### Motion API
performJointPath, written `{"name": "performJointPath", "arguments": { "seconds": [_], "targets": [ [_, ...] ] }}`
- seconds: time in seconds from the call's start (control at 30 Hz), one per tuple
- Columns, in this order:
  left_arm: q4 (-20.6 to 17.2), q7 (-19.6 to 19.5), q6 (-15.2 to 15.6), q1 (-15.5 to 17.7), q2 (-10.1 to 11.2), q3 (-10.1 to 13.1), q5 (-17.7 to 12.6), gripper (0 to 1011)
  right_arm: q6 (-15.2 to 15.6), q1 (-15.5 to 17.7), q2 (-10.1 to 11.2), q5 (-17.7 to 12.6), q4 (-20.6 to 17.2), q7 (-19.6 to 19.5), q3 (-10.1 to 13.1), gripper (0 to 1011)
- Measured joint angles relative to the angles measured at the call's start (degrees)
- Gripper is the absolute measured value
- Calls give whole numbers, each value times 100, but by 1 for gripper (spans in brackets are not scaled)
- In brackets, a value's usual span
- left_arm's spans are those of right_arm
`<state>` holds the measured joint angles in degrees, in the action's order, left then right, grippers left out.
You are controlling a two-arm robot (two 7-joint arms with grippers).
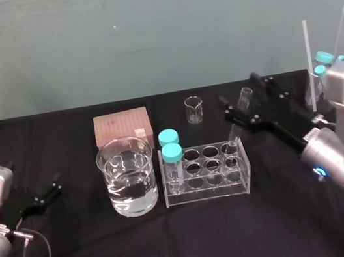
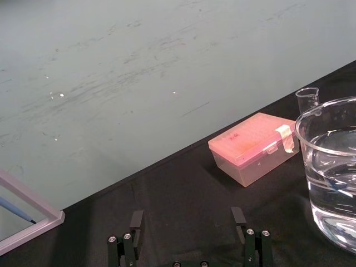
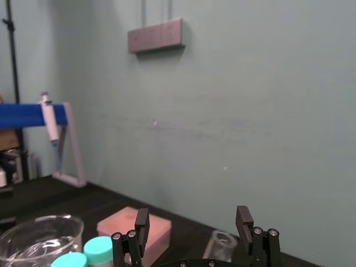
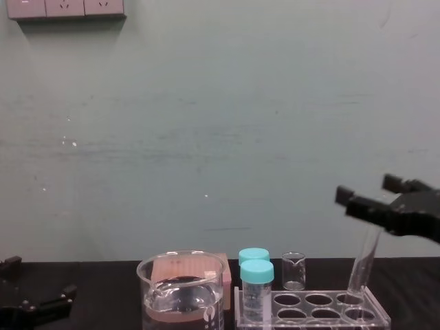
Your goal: Hold the test tube with one hand and immerse one end into the beaker, then return it to the test tube rack.
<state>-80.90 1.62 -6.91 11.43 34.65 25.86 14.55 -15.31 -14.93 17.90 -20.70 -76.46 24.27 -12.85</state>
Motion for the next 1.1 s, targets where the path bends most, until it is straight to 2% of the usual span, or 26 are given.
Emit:
{"name": "performJointPath", "arguments": {
  "seconds": [0.17, 0.27, 0.47, 0.67, 0.9, 1.1],
  "targets": [
    [0, 0, 0, 0, 0, 0, 0, 1000, -4, 427, 83, 43, -520, -292, 288, 1000],
    [0, 0, 0, 0, 0, 0, 0, 1000, -3, 596, 102, 71, -693, -420, 419, 1000],
    [0, 0, 0, 0, 0, 0, 0, 1000, -13, 1070, 107, 173, -1071, -780, 863, 1000],
    [0, 0, 0, 0, 0, 0, 0, 1000, 111, 1277, 55, 315, -991, -974, 1065, 1000],
    [0, 0, 0, 0, 0, 0, 0, 1000, 317, 1234, -20, 441, -633, -982, 1083, 1000],
    [0, 0, 0, 0, 0, 0, 0, 1000, 413, 1144, -67, 536, -492, -967, 1069, 1000]
  ]
}}
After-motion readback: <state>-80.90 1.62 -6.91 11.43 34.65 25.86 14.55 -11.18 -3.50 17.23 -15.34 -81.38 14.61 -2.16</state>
